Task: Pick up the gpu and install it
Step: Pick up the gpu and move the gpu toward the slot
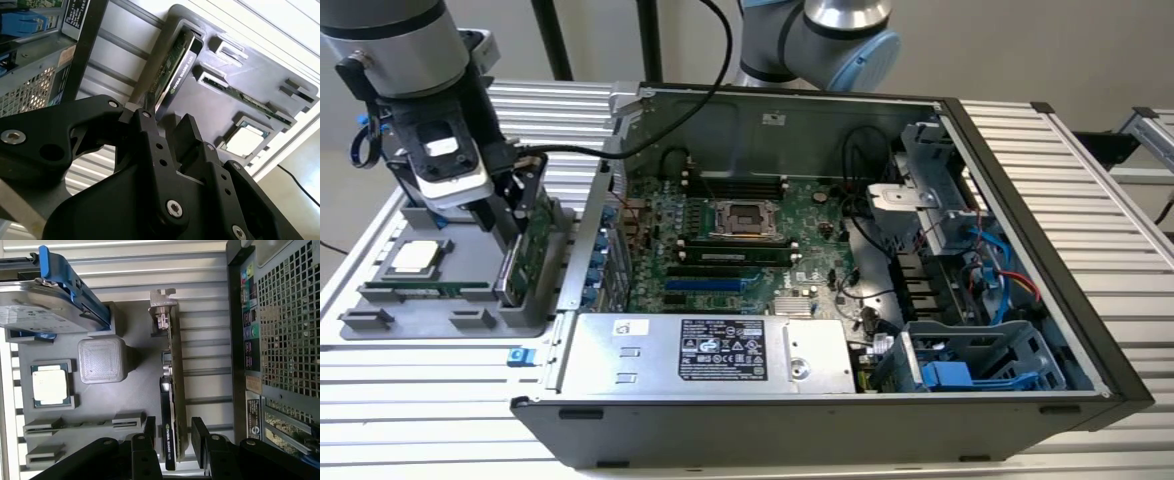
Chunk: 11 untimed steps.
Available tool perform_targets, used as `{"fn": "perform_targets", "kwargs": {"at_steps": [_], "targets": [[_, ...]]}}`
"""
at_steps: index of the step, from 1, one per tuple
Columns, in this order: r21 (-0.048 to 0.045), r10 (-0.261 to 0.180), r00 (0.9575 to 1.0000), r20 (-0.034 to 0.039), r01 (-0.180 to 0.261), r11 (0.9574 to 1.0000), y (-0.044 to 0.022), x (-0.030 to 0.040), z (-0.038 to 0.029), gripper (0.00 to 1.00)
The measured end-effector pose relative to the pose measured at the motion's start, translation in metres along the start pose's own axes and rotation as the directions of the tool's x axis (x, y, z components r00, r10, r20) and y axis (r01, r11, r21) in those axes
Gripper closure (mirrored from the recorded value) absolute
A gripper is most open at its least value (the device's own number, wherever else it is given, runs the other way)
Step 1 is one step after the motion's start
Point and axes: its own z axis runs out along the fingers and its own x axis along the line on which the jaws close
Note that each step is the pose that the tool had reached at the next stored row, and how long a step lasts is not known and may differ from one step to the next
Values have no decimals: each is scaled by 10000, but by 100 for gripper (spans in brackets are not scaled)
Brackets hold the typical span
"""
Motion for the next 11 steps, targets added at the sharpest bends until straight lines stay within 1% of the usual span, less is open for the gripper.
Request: {"fn": "perform_targets", "kwargs": {"at_steps": [11], "targets": [[-1, 0, 10000, 1, 0, 10000, -1, 1, 25, 0]]}}
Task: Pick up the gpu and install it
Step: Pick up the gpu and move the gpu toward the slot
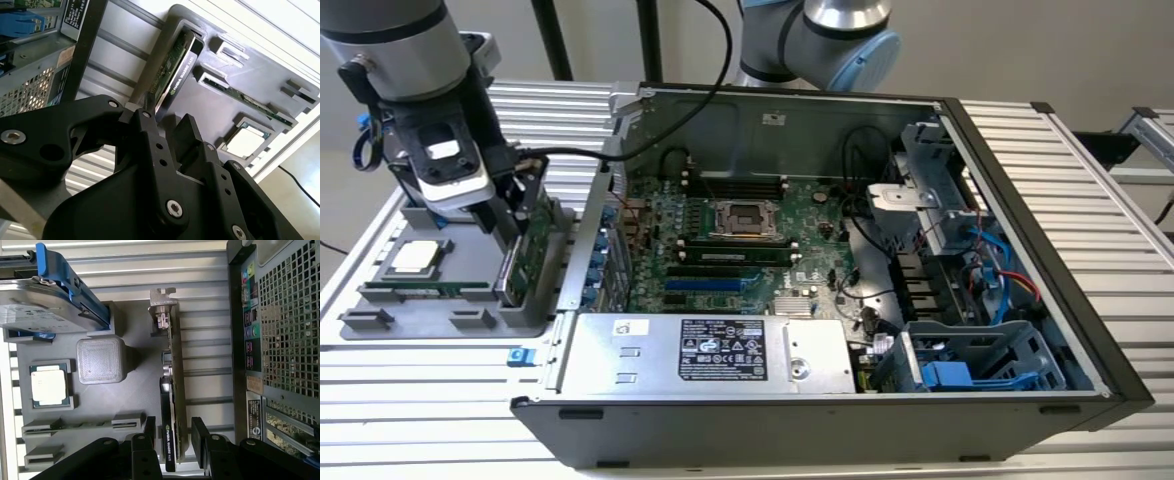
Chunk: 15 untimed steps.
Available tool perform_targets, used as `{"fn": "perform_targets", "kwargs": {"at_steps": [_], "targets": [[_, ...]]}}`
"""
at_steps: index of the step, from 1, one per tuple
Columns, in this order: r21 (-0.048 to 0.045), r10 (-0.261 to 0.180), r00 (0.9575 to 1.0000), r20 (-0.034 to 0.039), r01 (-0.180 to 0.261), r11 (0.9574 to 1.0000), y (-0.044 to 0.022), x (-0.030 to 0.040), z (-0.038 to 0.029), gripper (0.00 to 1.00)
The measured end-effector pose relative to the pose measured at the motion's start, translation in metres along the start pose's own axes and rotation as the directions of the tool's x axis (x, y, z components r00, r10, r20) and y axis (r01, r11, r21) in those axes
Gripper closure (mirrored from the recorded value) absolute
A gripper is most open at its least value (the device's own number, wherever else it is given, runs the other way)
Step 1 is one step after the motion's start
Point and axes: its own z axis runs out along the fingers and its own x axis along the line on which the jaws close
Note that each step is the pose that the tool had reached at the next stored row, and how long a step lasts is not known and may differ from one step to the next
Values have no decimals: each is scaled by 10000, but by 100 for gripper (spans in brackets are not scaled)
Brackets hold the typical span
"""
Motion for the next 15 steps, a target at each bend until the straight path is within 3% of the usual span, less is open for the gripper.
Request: {"fn": "perform_targets", "kwargs": {"at_steps": [15], "targets": [[1, 0, 10000, -1, 0, 10000, -4, 1, 86, 0]]}}
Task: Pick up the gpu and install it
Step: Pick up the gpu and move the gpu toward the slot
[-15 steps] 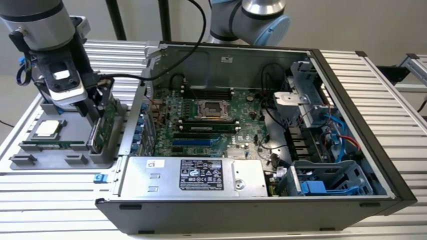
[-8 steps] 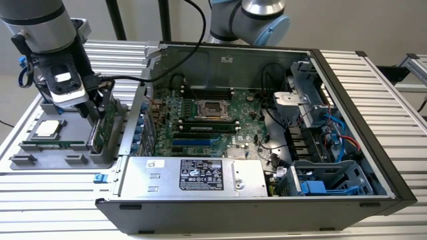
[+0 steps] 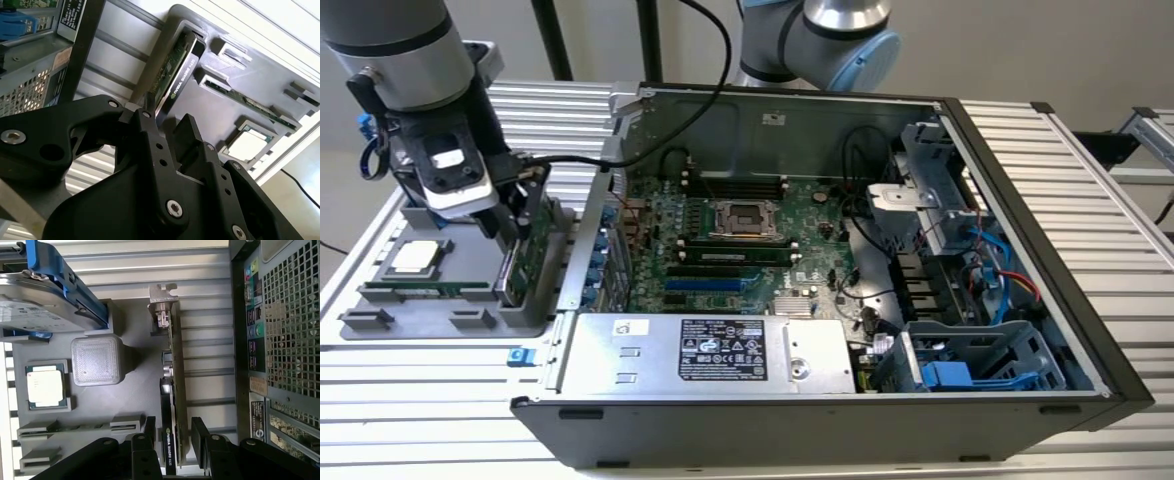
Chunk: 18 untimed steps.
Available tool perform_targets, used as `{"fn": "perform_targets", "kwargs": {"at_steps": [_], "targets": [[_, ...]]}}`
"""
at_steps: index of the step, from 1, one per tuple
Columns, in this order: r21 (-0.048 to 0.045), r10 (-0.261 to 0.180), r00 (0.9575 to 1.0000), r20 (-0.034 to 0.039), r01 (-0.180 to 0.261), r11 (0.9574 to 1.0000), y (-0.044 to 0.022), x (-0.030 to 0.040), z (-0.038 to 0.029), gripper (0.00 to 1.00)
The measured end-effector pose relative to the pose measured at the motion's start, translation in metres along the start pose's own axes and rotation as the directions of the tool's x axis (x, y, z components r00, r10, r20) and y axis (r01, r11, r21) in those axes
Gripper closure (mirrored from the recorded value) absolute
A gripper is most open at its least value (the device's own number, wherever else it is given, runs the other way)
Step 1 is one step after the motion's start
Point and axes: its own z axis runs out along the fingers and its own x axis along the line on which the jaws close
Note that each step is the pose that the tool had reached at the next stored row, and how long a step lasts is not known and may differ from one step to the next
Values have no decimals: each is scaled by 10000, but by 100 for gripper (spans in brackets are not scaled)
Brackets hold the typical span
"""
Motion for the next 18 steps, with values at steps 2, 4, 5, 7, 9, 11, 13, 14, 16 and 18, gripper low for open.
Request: {"fn": "perform_targets", "kwargs": {"at_steps": [2, 4, 5, 7, 9, 11, 13, 14, 16, 18], "targets": [[0, 0, 10000, 0, 0, 10000, -1, 0, 18, 0], [0, 2, 10000, 0, -2, 10000, -1, 2, 37, 0], [0, 2, 10000, 0, -2, 10000, -1, 2, 48, 0], [0, 2, 10000, 0, -2, 10000, -2, 2, 66, 0], [0, 1, 10000, 0, -1, 10000, -3, 2, 81, 0], [0, 0, 10000, 0, 0, 10000, -4, 2, 93, 0], [0, -1, 10000, 1, 1, 10000, -5, 2, 108, 0], [0, 0, 10000, 0, 0, 10000, -5, 2, 115, 0], [0, 2, 10000, 0, -2, 10000, -4, 3, 131, 0], [0, 0, 10000, 0, 0, 10000, -5, 3, 148, 0]]}}
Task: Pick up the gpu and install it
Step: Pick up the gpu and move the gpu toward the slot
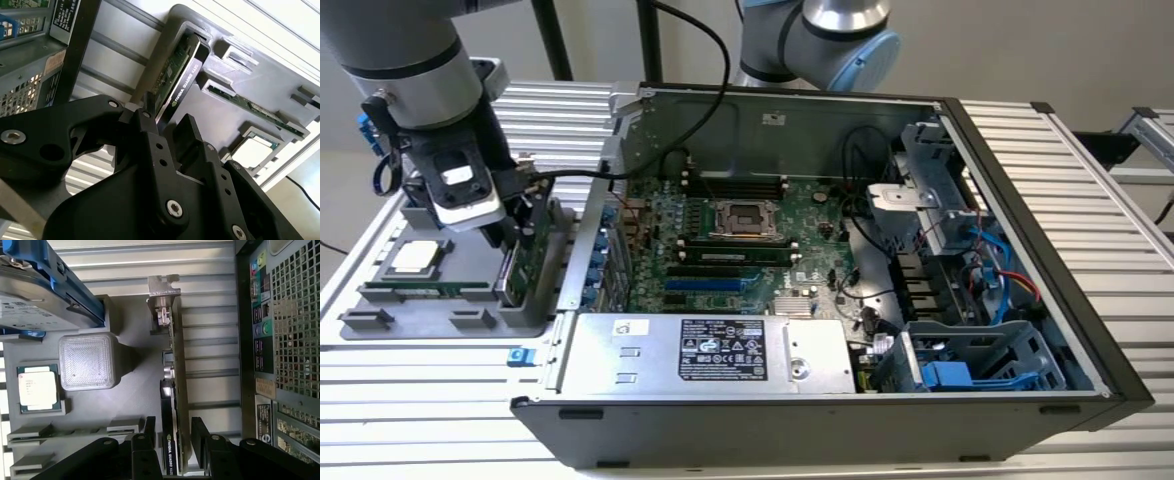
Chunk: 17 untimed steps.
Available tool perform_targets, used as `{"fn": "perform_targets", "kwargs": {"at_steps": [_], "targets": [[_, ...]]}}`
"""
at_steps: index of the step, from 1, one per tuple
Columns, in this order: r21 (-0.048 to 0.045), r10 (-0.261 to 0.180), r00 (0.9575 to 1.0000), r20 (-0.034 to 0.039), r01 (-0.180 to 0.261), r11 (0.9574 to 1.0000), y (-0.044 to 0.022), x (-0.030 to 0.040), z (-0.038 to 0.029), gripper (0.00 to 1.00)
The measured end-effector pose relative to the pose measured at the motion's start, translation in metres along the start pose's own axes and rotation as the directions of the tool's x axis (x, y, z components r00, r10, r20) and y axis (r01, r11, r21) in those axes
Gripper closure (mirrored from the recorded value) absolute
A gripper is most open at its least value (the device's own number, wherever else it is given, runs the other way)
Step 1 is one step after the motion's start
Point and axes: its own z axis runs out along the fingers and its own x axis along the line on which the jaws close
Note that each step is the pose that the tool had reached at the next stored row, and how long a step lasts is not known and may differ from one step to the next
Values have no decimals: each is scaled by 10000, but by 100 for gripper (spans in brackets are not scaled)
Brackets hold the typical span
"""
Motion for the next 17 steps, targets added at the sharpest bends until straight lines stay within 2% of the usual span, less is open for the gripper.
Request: {"fn": "perform_targets", "kwargs": {"at_steps": [17], "targets": [[0, 0, 10000, 2, 0, 10000, 10, 11, 160, 0]]}}
